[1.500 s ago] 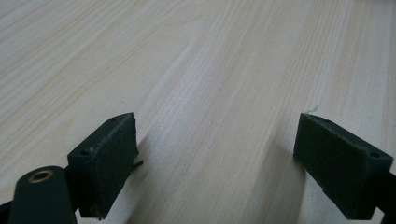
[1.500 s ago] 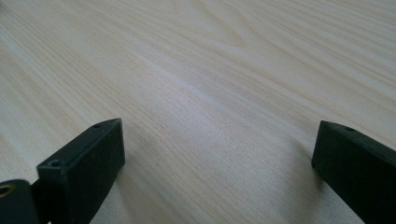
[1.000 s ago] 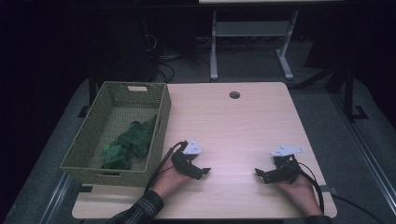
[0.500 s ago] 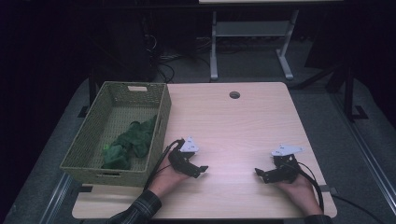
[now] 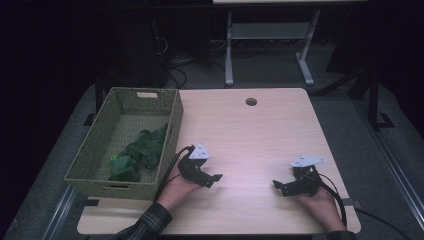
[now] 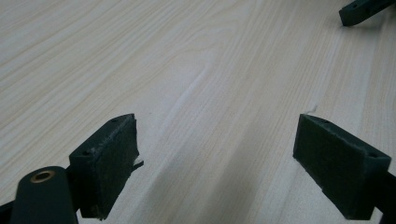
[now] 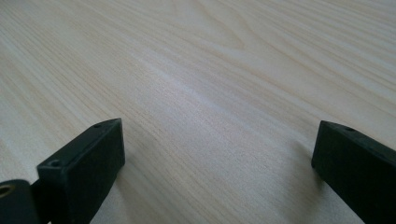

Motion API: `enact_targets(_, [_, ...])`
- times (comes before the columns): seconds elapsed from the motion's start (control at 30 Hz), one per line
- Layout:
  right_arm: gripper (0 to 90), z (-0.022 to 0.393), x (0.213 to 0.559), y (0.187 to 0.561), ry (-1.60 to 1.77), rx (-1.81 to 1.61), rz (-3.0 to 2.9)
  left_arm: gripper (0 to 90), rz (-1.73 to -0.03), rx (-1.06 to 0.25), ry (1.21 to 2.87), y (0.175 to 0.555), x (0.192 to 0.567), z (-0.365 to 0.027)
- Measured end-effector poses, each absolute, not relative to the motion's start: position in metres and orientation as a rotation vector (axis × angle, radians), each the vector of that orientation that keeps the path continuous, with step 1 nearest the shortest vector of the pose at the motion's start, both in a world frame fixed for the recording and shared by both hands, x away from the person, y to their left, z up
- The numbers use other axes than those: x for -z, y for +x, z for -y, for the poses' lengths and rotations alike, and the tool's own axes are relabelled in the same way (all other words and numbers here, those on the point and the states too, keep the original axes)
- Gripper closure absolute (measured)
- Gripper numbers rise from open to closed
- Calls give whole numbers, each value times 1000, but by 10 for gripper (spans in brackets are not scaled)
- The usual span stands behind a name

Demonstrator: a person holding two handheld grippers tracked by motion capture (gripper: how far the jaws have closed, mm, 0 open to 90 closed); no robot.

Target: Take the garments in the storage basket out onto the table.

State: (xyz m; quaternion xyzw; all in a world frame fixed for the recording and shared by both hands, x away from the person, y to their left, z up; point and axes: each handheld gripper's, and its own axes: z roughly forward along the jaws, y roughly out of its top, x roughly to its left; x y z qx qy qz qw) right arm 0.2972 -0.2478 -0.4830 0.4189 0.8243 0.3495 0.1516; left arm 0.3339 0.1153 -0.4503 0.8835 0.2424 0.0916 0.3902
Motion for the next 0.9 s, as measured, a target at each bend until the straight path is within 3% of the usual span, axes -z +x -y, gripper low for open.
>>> enact_targets(0.9, [23,248,483,297,1202,-1002,-2367,132,-649,-277,2221,331,424,-118])
